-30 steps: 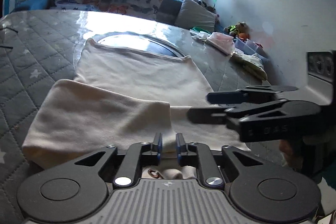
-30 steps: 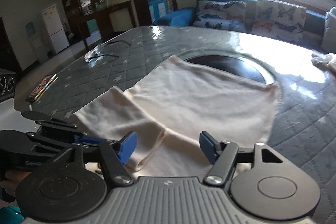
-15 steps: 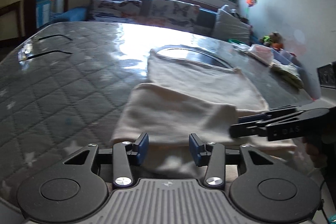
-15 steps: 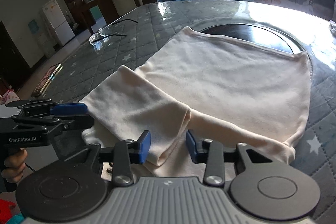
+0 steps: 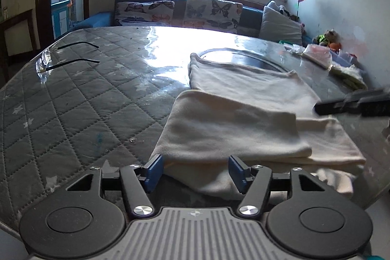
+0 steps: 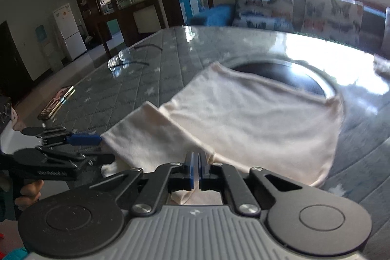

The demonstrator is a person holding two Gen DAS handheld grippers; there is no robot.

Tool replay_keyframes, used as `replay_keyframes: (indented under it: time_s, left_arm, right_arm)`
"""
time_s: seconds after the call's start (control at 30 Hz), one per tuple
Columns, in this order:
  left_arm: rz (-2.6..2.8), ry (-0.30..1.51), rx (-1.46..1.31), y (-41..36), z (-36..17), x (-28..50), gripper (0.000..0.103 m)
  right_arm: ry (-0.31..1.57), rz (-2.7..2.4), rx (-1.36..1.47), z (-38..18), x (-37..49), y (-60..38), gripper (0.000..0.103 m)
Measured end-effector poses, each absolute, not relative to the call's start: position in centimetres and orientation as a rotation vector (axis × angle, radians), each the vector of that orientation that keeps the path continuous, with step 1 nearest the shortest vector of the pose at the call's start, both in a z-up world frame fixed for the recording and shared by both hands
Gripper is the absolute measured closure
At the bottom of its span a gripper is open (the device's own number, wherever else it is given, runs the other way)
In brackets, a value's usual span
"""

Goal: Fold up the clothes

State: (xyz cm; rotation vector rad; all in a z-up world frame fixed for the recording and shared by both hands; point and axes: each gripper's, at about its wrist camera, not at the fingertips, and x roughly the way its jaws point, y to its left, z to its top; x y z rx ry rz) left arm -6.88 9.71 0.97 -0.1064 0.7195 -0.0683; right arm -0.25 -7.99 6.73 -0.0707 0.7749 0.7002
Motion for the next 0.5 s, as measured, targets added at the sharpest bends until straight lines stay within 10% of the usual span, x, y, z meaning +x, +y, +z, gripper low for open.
replay_keyframes:
  time_s: [0.5]
  left_arm:
    - [-0.033,0.726,-0.106,10.5,0.8,-7.3,0.034]
  right_arm:
    - [0.902,0.689,0.031,2.9,2.4,-7.9,0.076]
